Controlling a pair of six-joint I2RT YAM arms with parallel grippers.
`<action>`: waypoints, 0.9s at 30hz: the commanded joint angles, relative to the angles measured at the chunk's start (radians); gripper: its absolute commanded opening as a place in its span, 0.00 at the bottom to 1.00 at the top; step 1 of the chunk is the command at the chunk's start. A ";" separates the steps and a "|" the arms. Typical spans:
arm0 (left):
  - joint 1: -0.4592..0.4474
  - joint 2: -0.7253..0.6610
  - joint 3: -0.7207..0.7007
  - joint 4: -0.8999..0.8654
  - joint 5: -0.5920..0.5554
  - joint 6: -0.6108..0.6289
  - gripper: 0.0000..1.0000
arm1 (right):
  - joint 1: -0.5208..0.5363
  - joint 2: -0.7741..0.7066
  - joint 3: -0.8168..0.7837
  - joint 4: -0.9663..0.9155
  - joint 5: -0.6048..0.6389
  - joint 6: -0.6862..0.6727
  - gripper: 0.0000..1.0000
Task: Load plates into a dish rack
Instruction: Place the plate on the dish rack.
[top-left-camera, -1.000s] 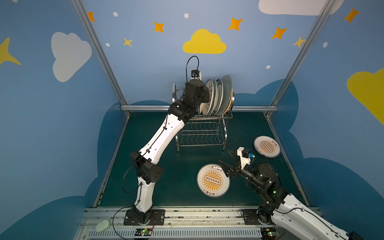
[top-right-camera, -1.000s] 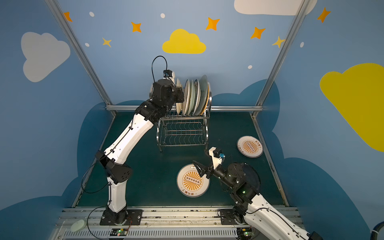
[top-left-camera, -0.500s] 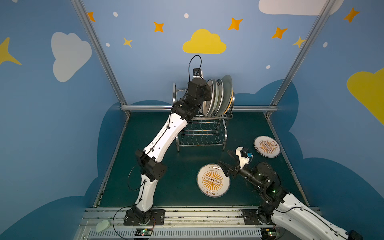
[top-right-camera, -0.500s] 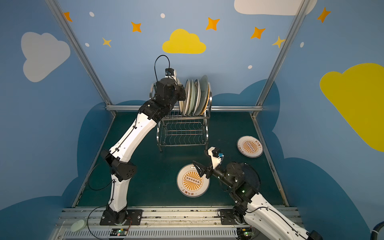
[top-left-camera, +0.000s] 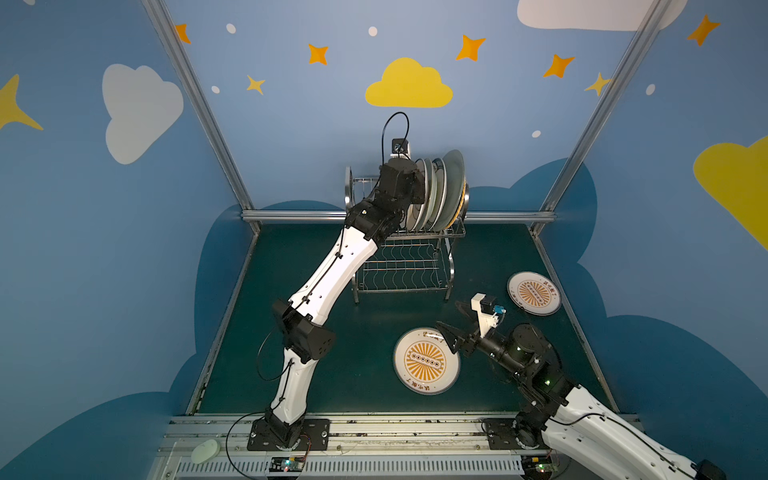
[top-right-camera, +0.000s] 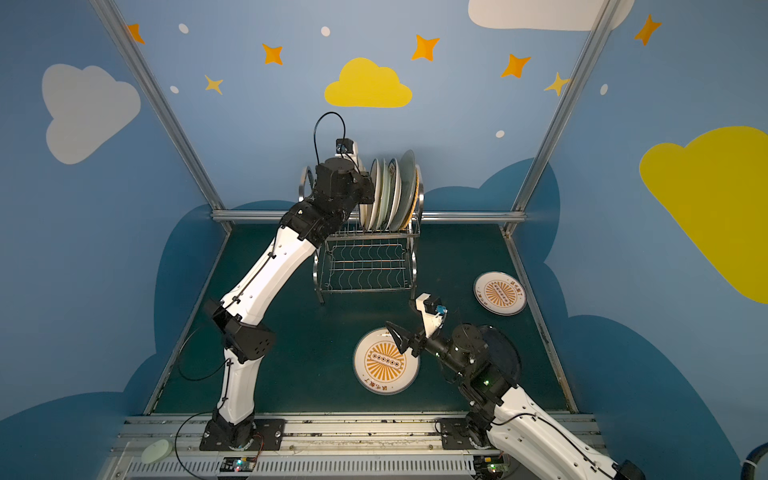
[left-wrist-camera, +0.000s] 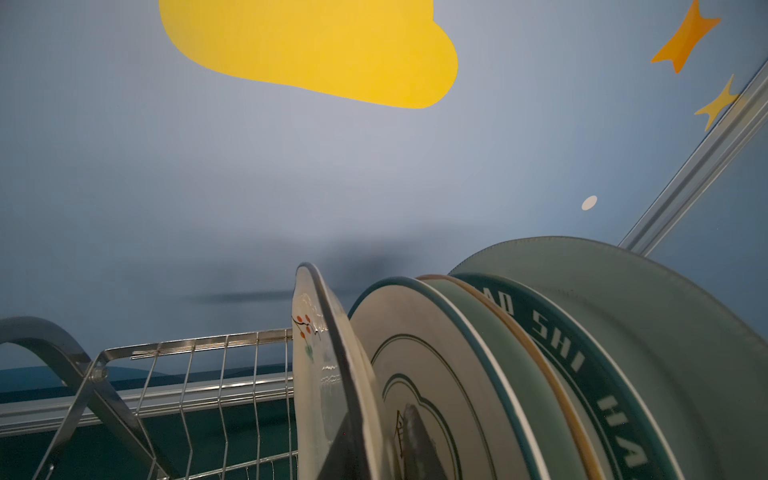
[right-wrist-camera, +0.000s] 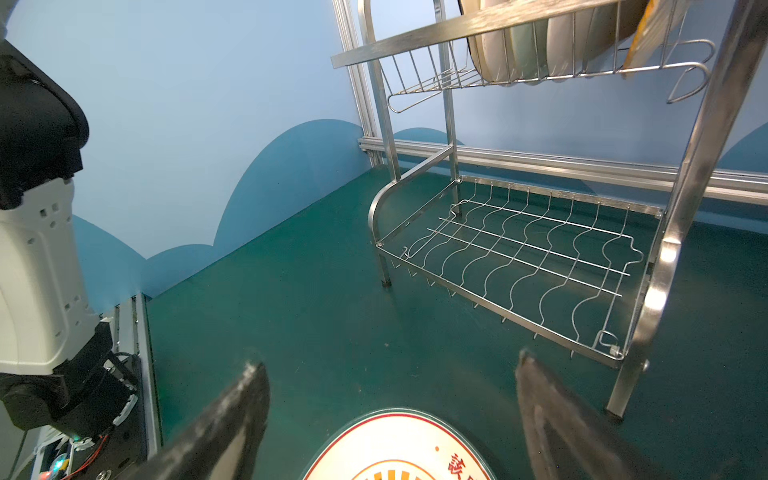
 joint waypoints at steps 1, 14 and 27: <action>0.004 -0.027 -0.031 -0.038 -0.012 0.008 0.19 | 0.006 -0.002 0.037 -0.003 0.009 0.003 0.91; -0.003 -0.136 -0.217 0.047 -0.010 0.016 0.24 | 0.007 0.001 0.041 -0.008 0.008 0.003 0.91; -0.002 -0.107 -0.154 0.028 0.016 -0.007 0.43 | 0.007 0.009 0.044 -0.012 0.009 0.004 0.91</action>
